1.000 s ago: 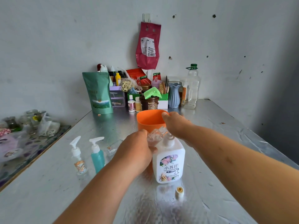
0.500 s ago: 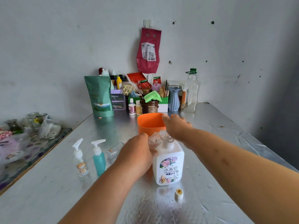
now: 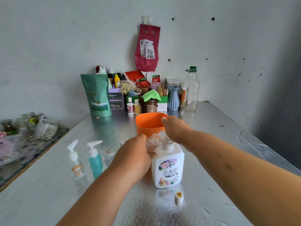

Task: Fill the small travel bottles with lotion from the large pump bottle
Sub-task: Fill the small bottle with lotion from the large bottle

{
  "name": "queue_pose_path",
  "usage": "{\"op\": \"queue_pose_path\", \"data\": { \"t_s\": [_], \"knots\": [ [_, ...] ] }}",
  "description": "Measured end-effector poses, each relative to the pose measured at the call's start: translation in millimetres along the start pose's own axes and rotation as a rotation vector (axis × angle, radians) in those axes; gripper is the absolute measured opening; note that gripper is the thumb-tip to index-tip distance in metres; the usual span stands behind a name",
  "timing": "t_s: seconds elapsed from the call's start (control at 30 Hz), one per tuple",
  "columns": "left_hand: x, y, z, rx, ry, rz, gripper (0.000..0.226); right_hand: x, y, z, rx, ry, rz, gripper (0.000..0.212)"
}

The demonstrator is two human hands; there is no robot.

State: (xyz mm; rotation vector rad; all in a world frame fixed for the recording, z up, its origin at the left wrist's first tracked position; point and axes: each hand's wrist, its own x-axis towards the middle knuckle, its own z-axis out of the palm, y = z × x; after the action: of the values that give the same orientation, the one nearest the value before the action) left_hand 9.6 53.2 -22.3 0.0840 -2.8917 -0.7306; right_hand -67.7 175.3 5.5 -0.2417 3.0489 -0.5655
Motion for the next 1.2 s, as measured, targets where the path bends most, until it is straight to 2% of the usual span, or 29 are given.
{"op": "queue_pose_path", "data": {
  "t_s": [0.2, 0.3, 0.47, 0.6, 0.73, 0.9, 0.97, 1.07, 1.2],
  "knots": [
    [-1.6, -0.9, 4.1, 0.025, -0.017, -0.011, 0.028, 3.1, 0.7, 9.9, -0.080, 0.018, 0.008, 0.026],
    [-2.6, 1.1, 1.3, 0.006, -0.024, -0.013, 0.028, -0.4, 0.5, 3.1, -0.092, -0.002, -0.003, 0.022],
    [-4.7, 5.9, -5.4, 0.012, -0.014, -0.003, 0.031, -5.2, -1.0, -6.5, -0.125, 0.044, -0.032, 0.035],
    [-4.1, 6.8, -6.3, 0.027, -0.004, 0.003, 0.033, -4.7, -0.4, -7.3, -0.092, 0.010, -0.012, 0.030],
    [-2.3, 4.6, -3.5, 0.015, -0.005, -0.001, 0.030, 0.8, -0.2, -2.9, -0.007, 0.022, -0.011, 0.011],
    [-0.1, 0.3, 1.1, 0.010, 0.009, -0.006, 0.026, 8.5, 0.0, 4.4, 0.056, 0.049, 0.052, 0.014],
    [1.2, -1.1, 3.7, 0.018, 0.008, -0.009, 0.026, 7.5, 0.0, 6.7, 0.012, 0.041, 0.057, 0.014],
    [-0.2, -2.0, 6.4, 0.018, -0.008, -0.013, 0.026, 5.0, -1.0, 10.2, -0.088, 0.032, 0.042, 0.027],
    [-2.3, -0.9, 4.2, -0.006, -0.006, -0.017, 0.029, -7.8, -4.2, -0.7, -0.023, -0.003, 0.051, 0.032]
  ]
}}
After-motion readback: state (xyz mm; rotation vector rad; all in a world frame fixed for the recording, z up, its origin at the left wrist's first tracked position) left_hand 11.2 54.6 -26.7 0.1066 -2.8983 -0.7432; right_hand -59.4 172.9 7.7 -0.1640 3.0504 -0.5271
